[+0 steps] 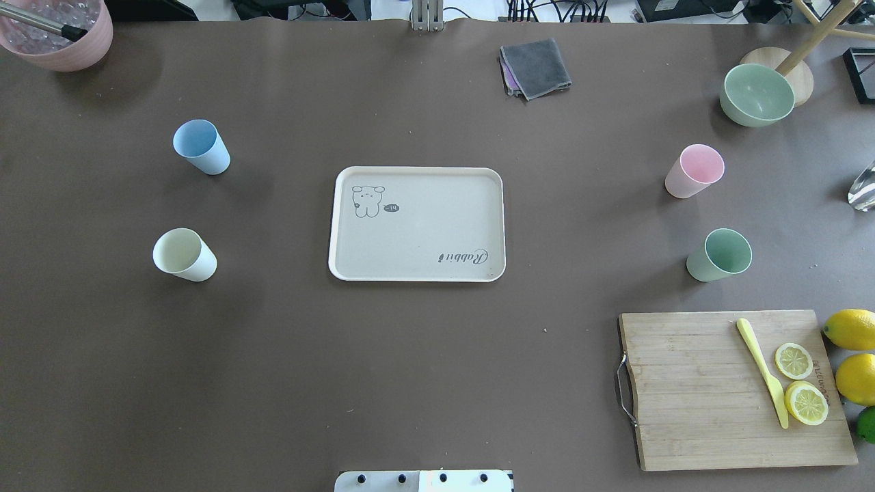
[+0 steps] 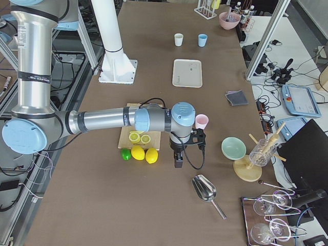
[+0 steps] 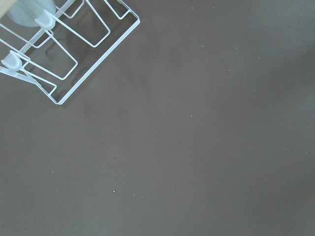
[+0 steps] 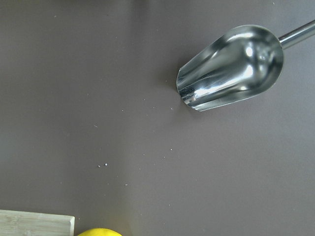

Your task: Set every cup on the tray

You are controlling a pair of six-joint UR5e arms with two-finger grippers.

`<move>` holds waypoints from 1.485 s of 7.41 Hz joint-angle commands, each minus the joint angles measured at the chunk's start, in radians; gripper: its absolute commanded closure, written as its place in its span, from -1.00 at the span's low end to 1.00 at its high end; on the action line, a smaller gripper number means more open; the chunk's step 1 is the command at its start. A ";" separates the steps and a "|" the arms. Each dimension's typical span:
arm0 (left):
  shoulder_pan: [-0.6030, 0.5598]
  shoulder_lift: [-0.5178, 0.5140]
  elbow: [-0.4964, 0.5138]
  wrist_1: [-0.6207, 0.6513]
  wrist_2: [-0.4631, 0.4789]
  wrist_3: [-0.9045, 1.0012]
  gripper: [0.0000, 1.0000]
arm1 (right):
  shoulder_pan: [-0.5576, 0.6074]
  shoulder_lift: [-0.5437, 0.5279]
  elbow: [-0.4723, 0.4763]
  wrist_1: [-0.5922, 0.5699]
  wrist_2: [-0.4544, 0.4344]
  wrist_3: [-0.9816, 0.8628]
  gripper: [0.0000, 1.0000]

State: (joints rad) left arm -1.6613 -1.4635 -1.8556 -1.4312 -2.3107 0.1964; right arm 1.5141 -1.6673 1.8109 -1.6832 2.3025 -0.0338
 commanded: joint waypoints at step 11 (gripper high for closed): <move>0.003 -0.029 0.033 -0.349 0.001 -0.011 -0.97 | 0.001 0.026 0.004 0.376 0.001 0.015 -1.00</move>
State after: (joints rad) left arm -1.6581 -1.4783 -1.8751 -1.6746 -2.3102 0.1895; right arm 1.5139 -1.6454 1.8220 -1.3636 2.2973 -0.0224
